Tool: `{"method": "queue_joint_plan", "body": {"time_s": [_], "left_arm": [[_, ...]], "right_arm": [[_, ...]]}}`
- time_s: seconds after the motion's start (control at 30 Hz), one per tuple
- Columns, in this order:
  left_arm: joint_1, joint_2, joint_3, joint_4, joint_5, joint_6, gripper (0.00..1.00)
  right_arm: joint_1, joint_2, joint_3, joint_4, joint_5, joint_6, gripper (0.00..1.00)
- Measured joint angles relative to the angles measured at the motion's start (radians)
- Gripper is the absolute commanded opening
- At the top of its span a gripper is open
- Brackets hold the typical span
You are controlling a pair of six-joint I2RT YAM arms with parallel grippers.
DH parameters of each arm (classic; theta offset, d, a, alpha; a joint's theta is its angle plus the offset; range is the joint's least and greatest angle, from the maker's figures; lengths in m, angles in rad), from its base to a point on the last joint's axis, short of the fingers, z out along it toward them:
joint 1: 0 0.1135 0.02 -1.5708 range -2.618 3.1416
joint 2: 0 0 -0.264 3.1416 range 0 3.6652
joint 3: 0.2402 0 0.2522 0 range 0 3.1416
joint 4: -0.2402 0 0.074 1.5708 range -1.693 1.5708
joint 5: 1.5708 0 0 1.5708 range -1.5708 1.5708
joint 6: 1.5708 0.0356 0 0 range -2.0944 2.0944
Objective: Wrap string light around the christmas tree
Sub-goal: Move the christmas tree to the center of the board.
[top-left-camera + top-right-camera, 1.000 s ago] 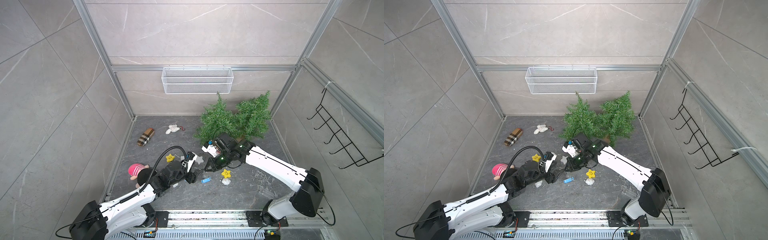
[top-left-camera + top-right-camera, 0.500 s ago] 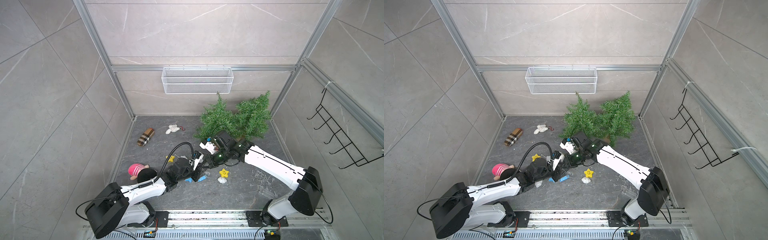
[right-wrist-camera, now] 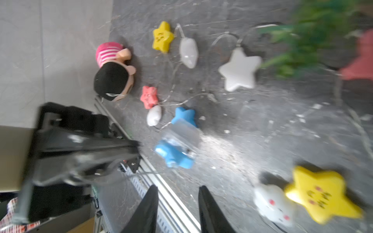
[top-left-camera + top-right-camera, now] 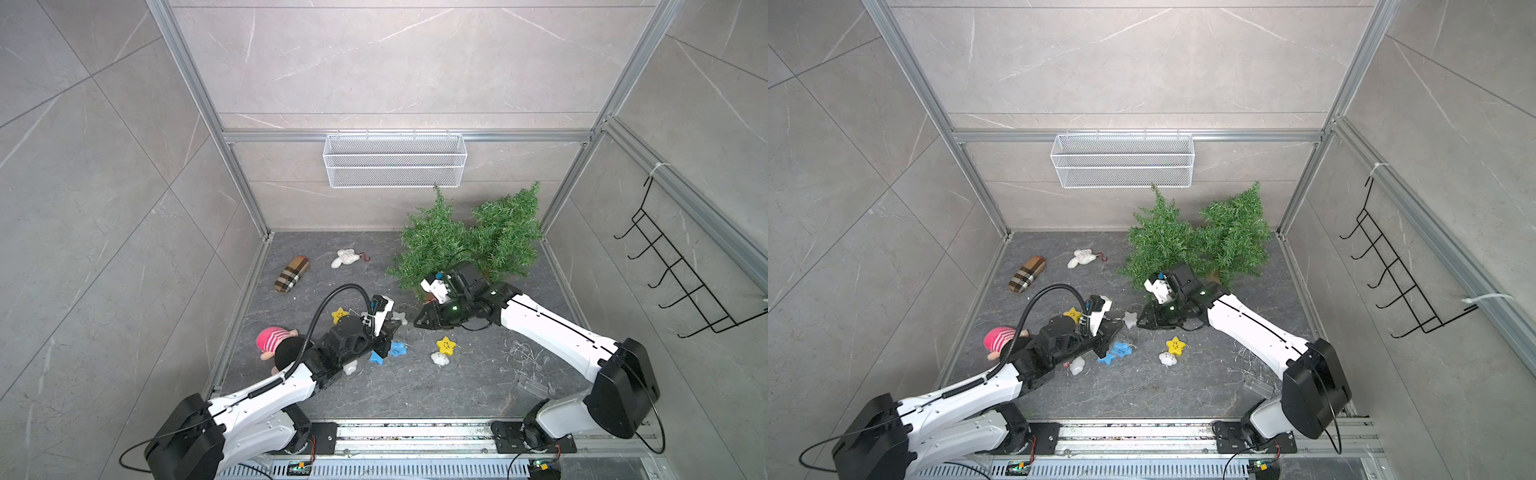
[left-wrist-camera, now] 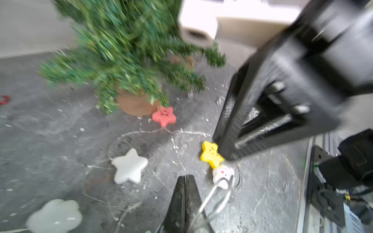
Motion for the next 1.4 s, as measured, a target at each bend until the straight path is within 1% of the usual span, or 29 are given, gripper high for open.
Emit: {"method": "queue_joint_plan", "body": {"time_s": [0.03, 0.07, 0.1, 0.2, 0.33, 0.43, 0.63, 0.73, 0.9, 0.97, 1.27, 1.4], "left_arm": [[0.006, -0.021, 0.004, -0.020, 0.002, 0.001, 0.00], [0.009, -0.033, 0.010, -0.037, 0.005, 0.003, 0.00], [0.009, -0.045, 0.018, -0.061, 0.010, 0.006, 0.00], [0.009, -0.079, 0.035, -0.117, 0.017, 0.016, 0.00], [0.019, -0.135, 0.038, -0.185, 0.009, 0.028, 0.00], [0.030, -0.147, 0.039, -0.212, 0.000, 0.031, 0.00], [0.036, -0.143, 0.039, -0.235, -0.001, 0.031, 0.00], [0.036, -0.140, 0.039, -0.243, -0.002, 0.031, 0.00], [0.036, -0.136, 0.039, -0.249, -0.004, 0.034, 0.00], [0.036, -0.137, 0.039, -0.250, -0.005, 0.034, 0.00], [0.038, -0.148, 0.056, -0.278, -0.023, 0.045, 0.00], [0.039, -0.150, 0.060, -0.284, -0.026, 0.046, 0.00]], "right_arm": [[-0.029, -0.016, -0.033, 0.008, 0.042, 0.012, 0.06], [-0.055, -0.027, -0.059, 0.013, 0.088, 0.026, 0.02], [-0.080, -0.033, -0.084, 0.020, 0.145, 0.043, 0.00], [-0.125, -0.025, -0.125, 0.052, 0.324, 0.069, 0.00], [-0.132, 0.031, -0.129, 0.156, 0.497, 0.085, 0.00], [-0.132, 0.082, -0.132, 0.262, 0.597, 0.088, 0.00], [-0.133, 0.177, -0.137, 0.449, 0.719, 0.084, 0.00], [-0.140, 0.226, -0.133, 0.556, 0.724, 0.054, 0.01], [-0.146, 0.391, -0.037, 0.663, 0.661, 0.011, 0.02], [-0.146, 0.428, -0.031, 0.704, 0.629, 0.006, 0.03], [-0.150, 0.526, 0.005, 0.800, 0.459, 0.005, 0.04], [-0.138, 0.546, 0.018, 0.801, 0.424, 0.000, 0.04]]}}
